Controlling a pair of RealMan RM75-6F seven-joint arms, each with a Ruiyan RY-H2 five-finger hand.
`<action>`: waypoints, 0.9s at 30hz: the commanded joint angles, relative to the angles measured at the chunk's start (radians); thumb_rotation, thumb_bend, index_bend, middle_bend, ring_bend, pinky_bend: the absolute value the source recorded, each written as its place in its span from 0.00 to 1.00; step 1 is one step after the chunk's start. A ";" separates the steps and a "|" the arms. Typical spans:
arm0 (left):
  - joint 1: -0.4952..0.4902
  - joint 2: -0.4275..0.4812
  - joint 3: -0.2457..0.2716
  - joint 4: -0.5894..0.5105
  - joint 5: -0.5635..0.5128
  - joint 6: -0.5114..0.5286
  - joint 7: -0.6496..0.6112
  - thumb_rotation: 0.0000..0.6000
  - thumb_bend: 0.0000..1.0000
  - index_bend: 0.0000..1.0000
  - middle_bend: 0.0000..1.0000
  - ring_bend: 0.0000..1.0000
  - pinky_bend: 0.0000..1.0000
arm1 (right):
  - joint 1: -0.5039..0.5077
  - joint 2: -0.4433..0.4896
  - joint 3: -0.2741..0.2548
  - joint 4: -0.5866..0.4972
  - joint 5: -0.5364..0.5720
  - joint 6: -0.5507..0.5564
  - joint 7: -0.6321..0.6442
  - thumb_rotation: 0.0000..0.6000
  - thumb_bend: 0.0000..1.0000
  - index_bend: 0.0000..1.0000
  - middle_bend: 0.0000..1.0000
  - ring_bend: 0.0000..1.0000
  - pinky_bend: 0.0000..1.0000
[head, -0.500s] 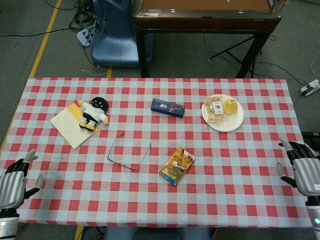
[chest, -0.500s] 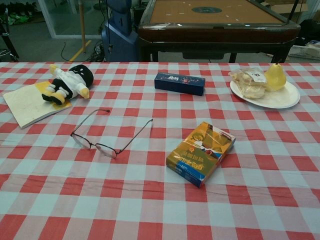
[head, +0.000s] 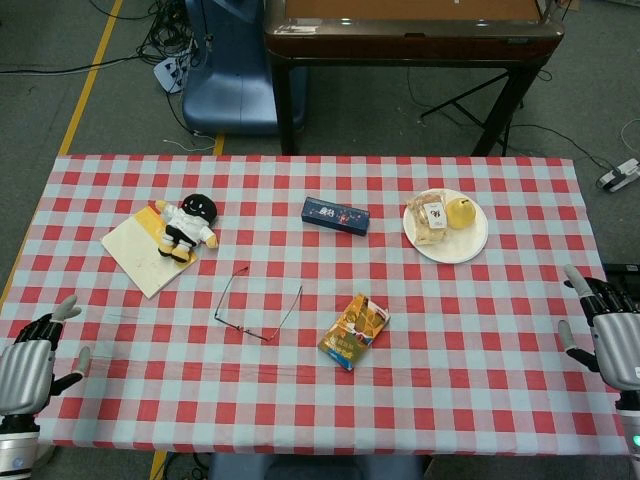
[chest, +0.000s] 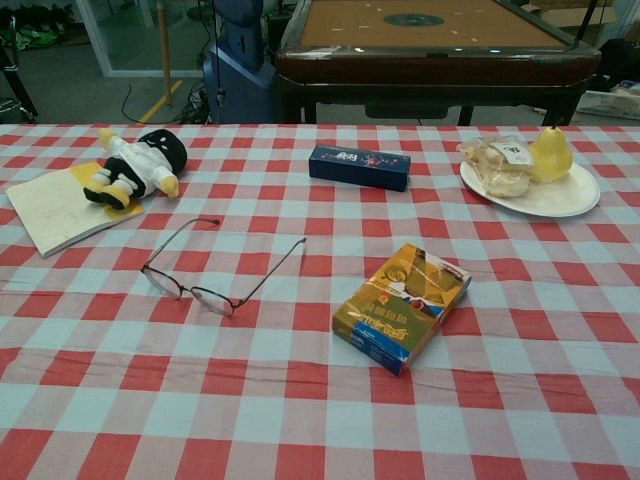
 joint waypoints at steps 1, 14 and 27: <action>-0.023 0.007 -0.004 0.010 0.026 -0.020 -0.023 1.00 0.45 0.09 0.25 0.22 0.23 | 0.001 0.002 0.003 -0.004 0.001 0.002 -0.005 1.00 0.44 0.01 0.24 0.15 0.18; -0.219 -0.016 -0.027 -0.004 0.124 -0.236 -0.073 1.00 0.45 0.15 0.74 0.73 0.79 | 0.000 0.007 0.000 -0.023 0.007 -0.006 -0.028 1.00 0.44 0.01 0.24 0.15 0.18; -0.479 -0.077 -0.018 0.007 0.114 -0.602 -0.137 1.00 0.53 0.22 1.00 0.97 0.96 | -0.005 0.005 -0.006 -0.017 0.016 -0.013 -0.023 1.00 0.44 0.01 0.24 0.15 0.18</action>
